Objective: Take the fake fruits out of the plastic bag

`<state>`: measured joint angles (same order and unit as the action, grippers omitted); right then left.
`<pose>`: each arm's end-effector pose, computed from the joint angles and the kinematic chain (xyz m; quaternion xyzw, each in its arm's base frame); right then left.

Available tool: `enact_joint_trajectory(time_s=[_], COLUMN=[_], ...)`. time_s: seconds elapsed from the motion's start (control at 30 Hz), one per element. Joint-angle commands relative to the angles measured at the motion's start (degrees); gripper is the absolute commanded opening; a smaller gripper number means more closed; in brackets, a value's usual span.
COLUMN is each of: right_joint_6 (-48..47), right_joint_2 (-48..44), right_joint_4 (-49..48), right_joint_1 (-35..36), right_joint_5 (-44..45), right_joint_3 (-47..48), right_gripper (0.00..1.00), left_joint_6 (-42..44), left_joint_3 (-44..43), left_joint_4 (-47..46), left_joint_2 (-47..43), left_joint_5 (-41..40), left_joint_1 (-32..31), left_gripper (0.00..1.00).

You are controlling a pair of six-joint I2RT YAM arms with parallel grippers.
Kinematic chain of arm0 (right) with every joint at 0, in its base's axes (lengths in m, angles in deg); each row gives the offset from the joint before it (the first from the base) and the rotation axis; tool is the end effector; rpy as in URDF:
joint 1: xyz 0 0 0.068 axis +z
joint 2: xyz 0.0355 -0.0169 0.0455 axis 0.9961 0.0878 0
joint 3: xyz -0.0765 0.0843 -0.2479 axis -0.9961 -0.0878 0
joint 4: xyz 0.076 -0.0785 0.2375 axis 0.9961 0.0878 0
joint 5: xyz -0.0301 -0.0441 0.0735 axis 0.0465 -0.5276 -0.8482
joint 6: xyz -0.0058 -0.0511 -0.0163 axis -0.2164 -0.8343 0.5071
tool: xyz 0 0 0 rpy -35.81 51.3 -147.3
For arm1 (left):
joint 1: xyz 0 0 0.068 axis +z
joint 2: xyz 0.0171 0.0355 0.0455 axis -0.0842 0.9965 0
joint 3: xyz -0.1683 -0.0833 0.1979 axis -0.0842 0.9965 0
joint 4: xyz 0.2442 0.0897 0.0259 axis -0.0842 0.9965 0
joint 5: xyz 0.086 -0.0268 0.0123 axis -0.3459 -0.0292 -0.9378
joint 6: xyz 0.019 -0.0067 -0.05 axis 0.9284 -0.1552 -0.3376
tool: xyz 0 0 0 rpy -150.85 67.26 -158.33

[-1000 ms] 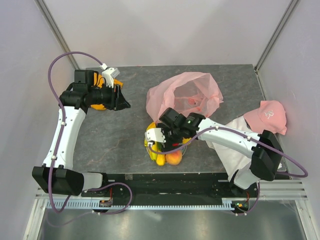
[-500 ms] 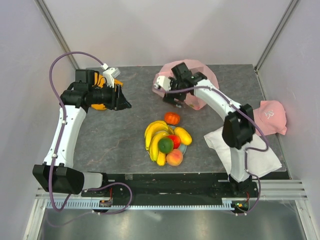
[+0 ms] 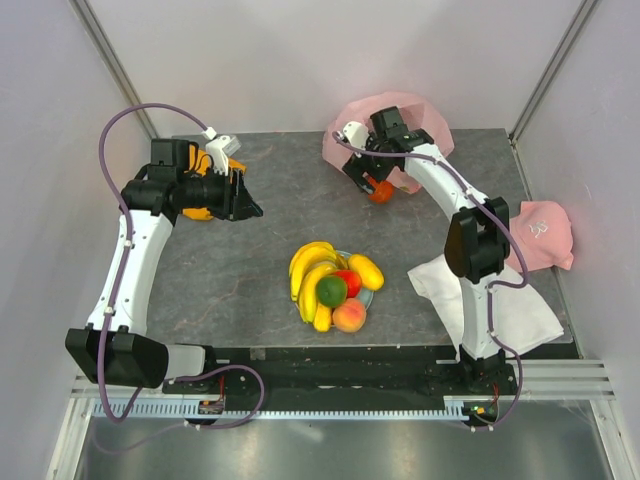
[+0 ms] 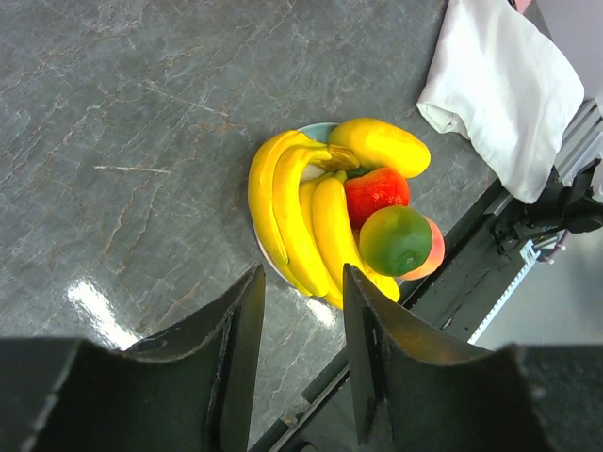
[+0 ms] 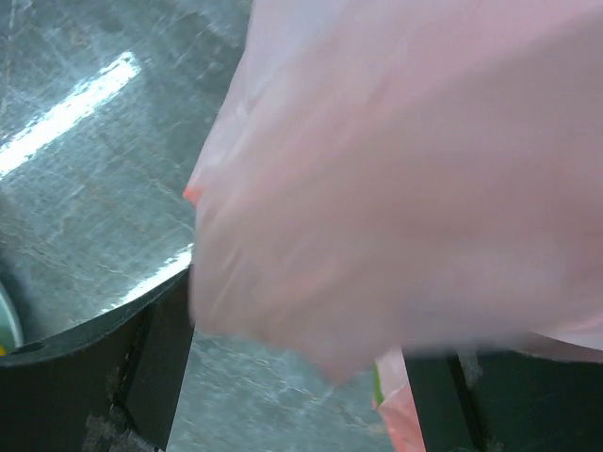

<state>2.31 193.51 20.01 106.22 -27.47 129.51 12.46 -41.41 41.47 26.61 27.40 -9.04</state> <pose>0.4484 0.1816 0.2753 -0.4565 0.8240 0.0543 0.3312 0.2548 -0.0421 0.3841 0.2039 0.8573 -0.3199 0.3482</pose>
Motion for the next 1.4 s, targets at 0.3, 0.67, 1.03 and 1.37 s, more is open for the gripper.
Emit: enact_joint_trajectory(time_s=[0.3,0.67,1.03,1.37], right_joint_6=[13.3,19.7,14.8,12.7], right_joint_2=[8.8,-4.5,-30.9,-4.2], right_joint_4=[-10.6,-8.5,-13.4,-5.7], right_joint_1=[-8.0,-10.9,6.2,6.3], right_joint_5=[17.6,5.5,-3.6,-8.1], right_joint_3=[13.3,1.2,-30.6,-10.2], right_gripper=[0.96,0.98,0.88,0.72], left_joint_6=[1.0,0.9,0.0,0.3], left_joint_3=[0.8,-1.0,-1.3,0.5], left_joint_4=[0.0,-0.2,-1.1,-0.9], left_joint_2=[2.1,5.0,6.6,5.7], left_joint_5=[-0.1,0.2,1.9,1.4], left_joint_1=[0.3,0.3,0.3,0.3], left_gripper=[0.46,0.46,0.46,0.46])
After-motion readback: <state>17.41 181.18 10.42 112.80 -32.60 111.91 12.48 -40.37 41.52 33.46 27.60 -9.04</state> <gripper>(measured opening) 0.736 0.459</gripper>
